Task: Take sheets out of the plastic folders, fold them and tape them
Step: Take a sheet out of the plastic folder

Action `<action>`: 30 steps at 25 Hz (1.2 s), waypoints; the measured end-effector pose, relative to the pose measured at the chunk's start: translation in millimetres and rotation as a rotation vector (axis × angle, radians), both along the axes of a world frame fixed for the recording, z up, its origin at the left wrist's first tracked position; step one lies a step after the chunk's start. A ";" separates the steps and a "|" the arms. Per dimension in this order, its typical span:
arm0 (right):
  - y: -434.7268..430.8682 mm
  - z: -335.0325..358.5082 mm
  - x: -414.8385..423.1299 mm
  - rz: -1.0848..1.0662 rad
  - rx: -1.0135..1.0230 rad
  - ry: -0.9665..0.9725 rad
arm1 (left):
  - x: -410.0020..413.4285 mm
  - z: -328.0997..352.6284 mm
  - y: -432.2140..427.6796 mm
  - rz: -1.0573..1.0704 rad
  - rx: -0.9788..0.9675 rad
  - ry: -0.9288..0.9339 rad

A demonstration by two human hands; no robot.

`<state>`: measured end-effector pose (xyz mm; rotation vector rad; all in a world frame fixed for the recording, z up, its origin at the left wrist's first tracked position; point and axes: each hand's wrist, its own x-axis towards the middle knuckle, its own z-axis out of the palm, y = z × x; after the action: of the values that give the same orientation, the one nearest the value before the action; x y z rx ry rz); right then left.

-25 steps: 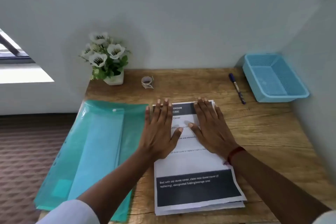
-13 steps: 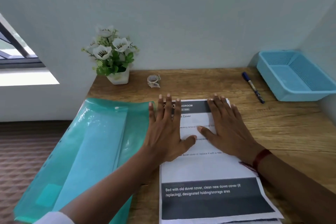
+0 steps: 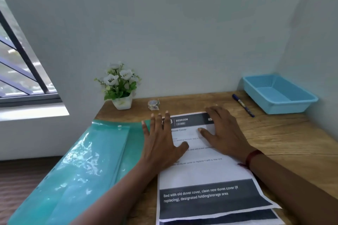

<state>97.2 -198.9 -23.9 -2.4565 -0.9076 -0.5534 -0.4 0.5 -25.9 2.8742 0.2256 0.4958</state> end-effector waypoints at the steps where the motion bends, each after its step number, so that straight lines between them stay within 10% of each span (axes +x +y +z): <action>1: -1.6 1.5 1.5 0.021 0.087 0.014 | -0.4 2.7 0.7 0.004 -0.053 -0.052; 8: -7.4 4.6 23.1 0.057 0.335 0.088 | 6.3 17.3 6.2 -0.047 -0.268 -0.186; 20: -15.0 22.4 4.8 0.125 0.538 0.014 | -0.3 63.3 -8.9 -0.085 0.155 -0.054; 30: -36.1 24.0 -27.0 0.253 0.289 -0.047 | -29.5 50.4 -14.5 -0.167 0.160 -0.119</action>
<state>70.3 -235.0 0.2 -2.0436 -1.0578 -0.6061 -29.8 -14.0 24.5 2.9693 -0.0763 0.6778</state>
